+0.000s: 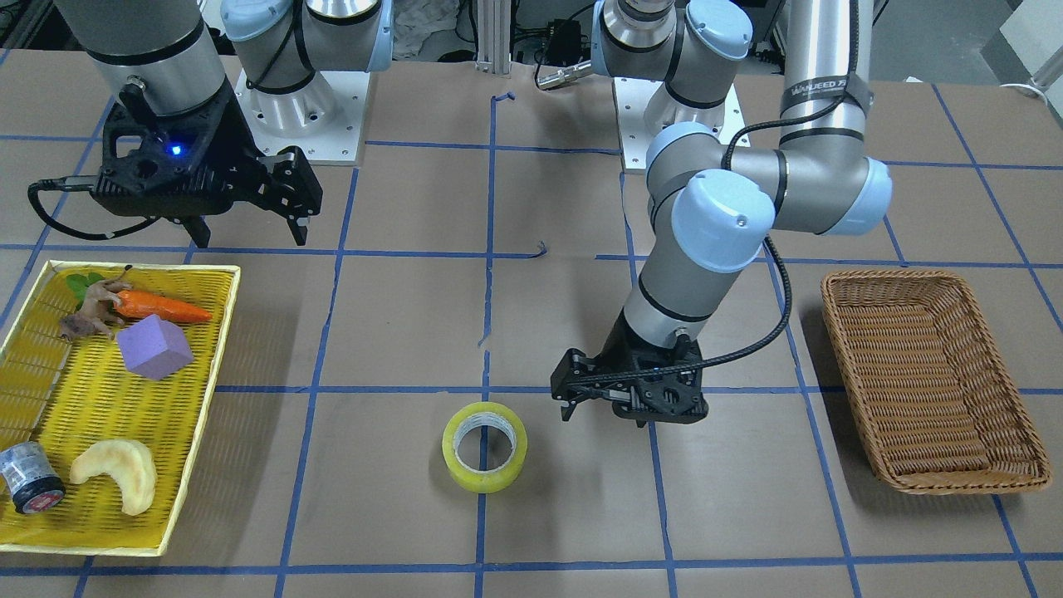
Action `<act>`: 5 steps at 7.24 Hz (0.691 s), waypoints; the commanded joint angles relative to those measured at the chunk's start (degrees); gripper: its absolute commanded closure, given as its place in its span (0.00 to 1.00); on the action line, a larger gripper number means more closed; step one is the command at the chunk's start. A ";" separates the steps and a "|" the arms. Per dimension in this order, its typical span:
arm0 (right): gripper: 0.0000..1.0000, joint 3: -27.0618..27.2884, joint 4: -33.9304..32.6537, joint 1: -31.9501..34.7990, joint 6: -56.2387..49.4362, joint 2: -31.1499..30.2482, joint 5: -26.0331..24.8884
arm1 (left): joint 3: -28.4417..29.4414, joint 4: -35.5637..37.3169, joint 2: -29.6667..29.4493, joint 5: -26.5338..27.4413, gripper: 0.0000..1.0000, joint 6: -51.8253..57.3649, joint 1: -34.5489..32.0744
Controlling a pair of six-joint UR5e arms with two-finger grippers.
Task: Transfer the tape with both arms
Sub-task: 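Reach the left gripper to the tape roll and grasp its rim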
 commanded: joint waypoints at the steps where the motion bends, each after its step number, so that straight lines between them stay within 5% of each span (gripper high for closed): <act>1: 0.00 0.03 0.06 -0.02 0.07 0.00 0.82 | -0.01 2.60 -3.98 0.74 0.00 -6.19 -3.25; 3: 0.00 0.21 0.06 -0.02 0.07 0.08 0.82 | -0.01 3.92 -6.53 0.91 0.00 -9.13 -3.62; 5: 0.00 0.30 0.06 -0.02 -0.02 0.09 0.91 | 0.43 4.27 -7.69 0.83 0.22 -13.00 -3.97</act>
